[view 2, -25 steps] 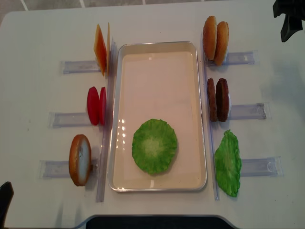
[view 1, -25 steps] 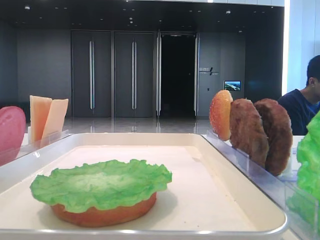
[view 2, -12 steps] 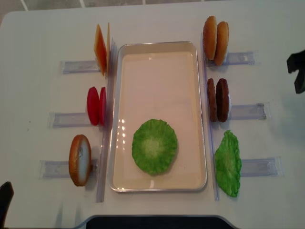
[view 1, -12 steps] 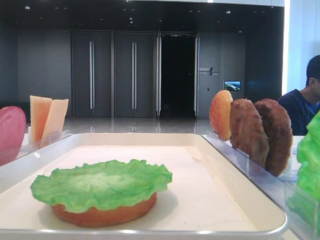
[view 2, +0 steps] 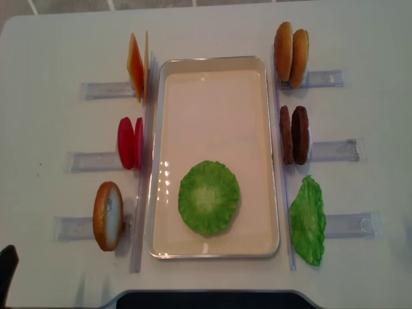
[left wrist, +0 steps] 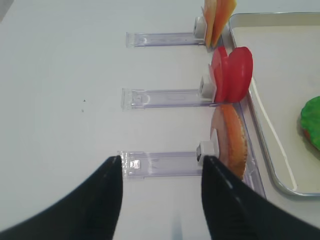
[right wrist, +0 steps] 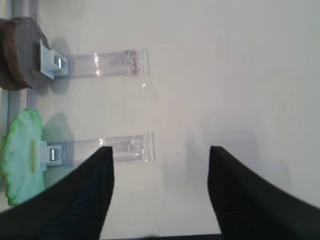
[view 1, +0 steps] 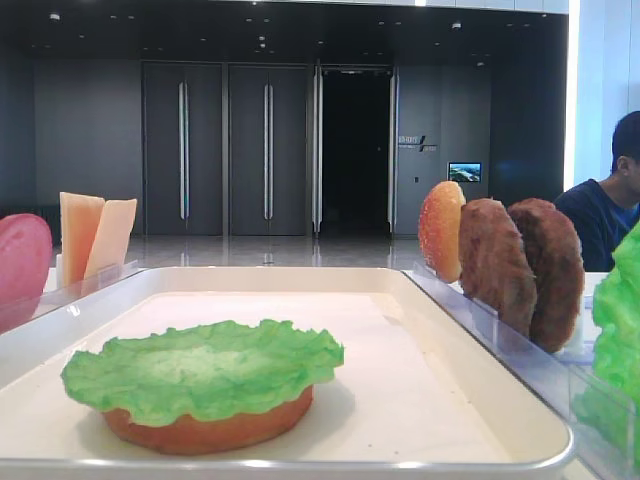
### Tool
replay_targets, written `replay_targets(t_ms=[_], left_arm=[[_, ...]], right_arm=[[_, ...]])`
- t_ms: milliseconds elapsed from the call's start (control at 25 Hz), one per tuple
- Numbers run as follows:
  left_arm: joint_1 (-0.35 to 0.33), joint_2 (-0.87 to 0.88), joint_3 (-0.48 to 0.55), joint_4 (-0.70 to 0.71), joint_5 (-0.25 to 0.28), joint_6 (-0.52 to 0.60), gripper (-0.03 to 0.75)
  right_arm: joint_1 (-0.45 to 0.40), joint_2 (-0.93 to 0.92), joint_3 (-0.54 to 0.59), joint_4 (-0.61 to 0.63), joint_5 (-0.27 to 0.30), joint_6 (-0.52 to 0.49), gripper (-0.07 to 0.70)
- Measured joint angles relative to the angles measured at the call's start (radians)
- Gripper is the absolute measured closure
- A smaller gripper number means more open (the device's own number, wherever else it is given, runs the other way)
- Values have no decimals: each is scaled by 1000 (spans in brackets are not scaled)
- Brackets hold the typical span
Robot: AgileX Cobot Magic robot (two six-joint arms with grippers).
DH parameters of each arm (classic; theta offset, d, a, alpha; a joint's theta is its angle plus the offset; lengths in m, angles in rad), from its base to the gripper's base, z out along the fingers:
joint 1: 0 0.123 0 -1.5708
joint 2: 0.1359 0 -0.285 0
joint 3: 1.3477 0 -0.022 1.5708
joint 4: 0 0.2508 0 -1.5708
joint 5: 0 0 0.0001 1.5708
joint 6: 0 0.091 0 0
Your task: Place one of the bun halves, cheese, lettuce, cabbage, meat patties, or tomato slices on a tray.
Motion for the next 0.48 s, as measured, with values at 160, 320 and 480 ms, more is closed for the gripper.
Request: replay_targets(t_ms=[160,320,480], left_arm=[[0,0,0,0,-1,0,324],[0,0,0,0,-1,0,324],[0,0,0,0,-1,0,324]], right_arm=[[0,-181,46,-2,1,3,206],[0,-339,94,-9,2,0,206],[0,-471,157,-10,3,-2,206]])
